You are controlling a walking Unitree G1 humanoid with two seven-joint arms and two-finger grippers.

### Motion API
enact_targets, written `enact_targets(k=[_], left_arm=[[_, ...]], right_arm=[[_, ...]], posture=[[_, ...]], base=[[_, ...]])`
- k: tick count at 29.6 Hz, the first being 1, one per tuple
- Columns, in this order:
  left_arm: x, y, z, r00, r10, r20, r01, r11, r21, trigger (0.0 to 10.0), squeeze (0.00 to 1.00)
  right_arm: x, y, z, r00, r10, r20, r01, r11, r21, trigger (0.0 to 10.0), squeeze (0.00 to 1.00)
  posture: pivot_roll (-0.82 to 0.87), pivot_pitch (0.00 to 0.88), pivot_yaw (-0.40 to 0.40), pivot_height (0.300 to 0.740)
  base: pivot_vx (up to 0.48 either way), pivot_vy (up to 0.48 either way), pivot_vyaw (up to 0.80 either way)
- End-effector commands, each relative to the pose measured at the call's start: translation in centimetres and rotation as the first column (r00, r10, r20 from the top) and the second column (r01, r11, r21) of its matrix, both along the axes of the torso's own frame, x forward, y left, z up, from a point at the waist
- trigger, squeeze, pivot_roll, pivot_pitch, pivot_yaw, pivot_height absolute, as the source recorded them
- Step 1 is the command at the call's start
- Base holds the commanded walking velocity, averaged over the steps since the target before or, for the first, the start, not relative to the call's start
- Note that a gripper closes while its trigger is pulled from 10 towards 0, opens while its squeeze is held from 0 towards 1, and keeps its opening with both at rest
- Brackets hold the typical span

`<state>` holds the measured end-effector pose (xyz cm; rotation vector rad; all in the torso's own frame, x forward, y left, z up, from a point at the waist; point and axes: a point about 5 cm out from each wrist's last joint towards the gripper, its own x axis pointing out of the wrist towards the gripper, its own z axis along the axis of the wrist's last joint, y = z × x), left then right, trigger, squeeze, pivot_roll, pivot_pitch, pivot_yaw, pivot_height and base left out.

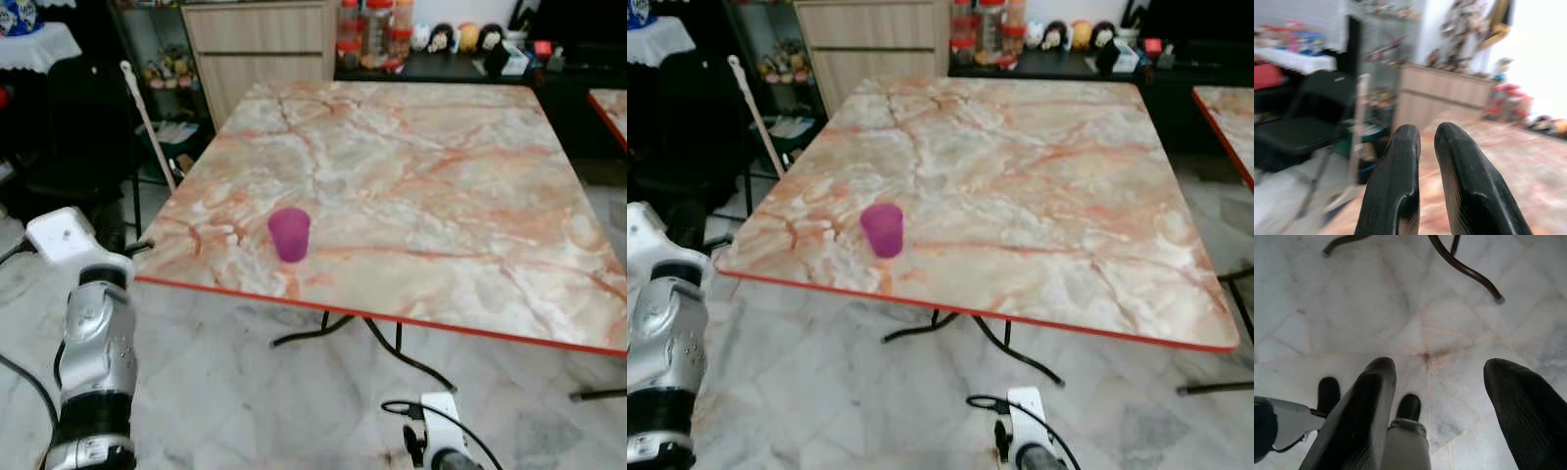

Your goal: Setting the table

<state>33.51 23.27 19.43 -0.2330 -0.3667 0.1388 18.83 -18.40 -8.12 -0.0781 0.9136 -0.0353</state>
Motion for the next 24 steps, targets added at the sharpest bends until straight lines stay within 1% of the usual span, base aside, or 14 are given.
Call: enact_targets(k=[1,2,4,5,6,7,10,12,17,18,19,21,22,24], left_arm=[[0.5,-1.0,-0.1,0.999,-0.048,-0.026,0.048,0.999,0.003,10.0,0.00],[1.0,-2.0,-0.1,0.996,-0.076,-0.036,0.076,0.997,0.001,10.0,0.00],[1.6,-3.2,-0.2,0.991,-0.118,-0.055,0.118,0.993,0.002,10.0,0.00],[2.0,-4.5,-0.1,0.983,-0.171,-0.072,0.173,0.985,0.018,10.0,0.00],[2.0,-4.5,-0.1,0.983,-0.171,-0.072,0.173,0.985,0.018,10.0,0.00],[2.2,-5.3,-0.1,0.976,-0.199,-0.090,0.202,0.979,0.031,10.0,0.00],[2.5,-6.1,-0.3,0.969,-0.220,-0.115,0.227,0.973,0.045,10.0,0.00],[2.7,-6.4,-0.5,0.969,-0.208,-0.131,0.219,0.973,0.077,10.0,0.00],[2.7,-7.1,-0.8,0.962,-0.231,-0.147,0.243,0.968,0.067,10.0,0.00],[2.7,-7.4,-1.0,0.956,-0.250,-0.152,0.261,0.964,0.052,10.0,0.00],[2.7,-7.6,-1.0,0.952,-0.264,-0.155,0.276,0.959,0.062,10.0,0.34],[2.7,-7.8,-1.1,0.947,-0.278,-0.158,0.293,0.953,0.077,10.0,0.34],[2.6,-7.9,-1.3,0.942,-0.293,-0.163,0.308,0.948,0.077,10.0,1.00],[2.6,-8.0,-1.3,0.941,-0.295,-0.164,0.311,0.947,0.079,10.0,1.00]], right_arm=[[-0.5,-0.1,-0.2,0.999,-0.031,-0.018,0.031,1.000,0.002,10.0,0.00],[-0.9,-0.3,-0.5,0.999,-0.024,-0.040,0.024,1.000,-0.015,10.0,0.00],[-1.3,-0.4,-0.6,0.999,-0.023,-0.049,0.022,1.000,-0.019,10.0,0.00],[-1.4,-0.4,-0.6,0.999,-0.021,-0.048,0.020,1.000,-0.019,10.0,0.00],[-1.4,-0.4,-0.6,0.999,-0.021,-0.048,0.020,1.000,-0.019,10.0,0.00],[-1.4,-0.4,-0.6,0.999,-0.025,-0.044,0.024,1.000,-0.020,10.0,0.00],[-1.4,-0.4,-0.6,0.998,-0.037,-0.042,0.037,0.999,-0.017,10.0,0.00],[-1.4,-0.4,-0.6,0.998,-0.037,-0.041,0.036,0.999,-0.012,10.0,0.00],[-1.1,-0.3,-0.5,0.999,-0.036,-0.033,0.036,0.999,-0.010,10.0,0.00],[-1.0,-0.2,-0.5,0.999,-0.032,-0.032,0.032,0.999,-0.009,10.0,0.00],[-1.0,-0.2,-0.5,0.999,-0.031,-0.032,0.030,0.999,-0.009,10.0,0.00],[-1.0,-0.1,-0.5,0.999,-0.030,-0.032,0.029,1.000,-0.009,10.0,0.00],[-1.0,-0.1,-0.5,0.999,-0.026,-0.032,0.025,1.000,-0.008,10.0,0.00],[-0.9,0.0,-0.5,0.999,-0.017,-0.034,0.017,1.000,-0.008,10.0,0.00]], posture=[[0.03,0.022,0.072,0.736],[0.03,0.025,0.073,0.736],[0.03,0.026,0.072,0.736],[0.03,0.029,0.072,0.736],[0.03,0.029,0.072,0.736],[0.02,0.028,0.074,0.736],[0.02,0.028,0.080,0.736],[0.02,0.029,0.081,0.736],[0.01,0.033,0.081,0.736],[0.02,0.034,0.079,0.736],[0.02,0.034,0.078,0.736],[0.02,0.035,0.077,0.736],[0.02,0.035,0.077,0.736],[0.02,0.034,0.078,0.736]], base=[[0.000,0.000,0.00],[0.000,0.000,0.00],[0.000,0.000,0.00],[0.000,0.000,0.00],[0.000,0.000,0.00],[0.000,0.000,0.00],[0.000,0.000,0.00],[0.292,0.000,0.00],[0.305,0.000,0.00],[0.259,0.000,0.00],[0.000,0.000,0.00],[0.000,0.000,0.00],[0.000,0.000,0.00],[0.000,0.000,0.00]])
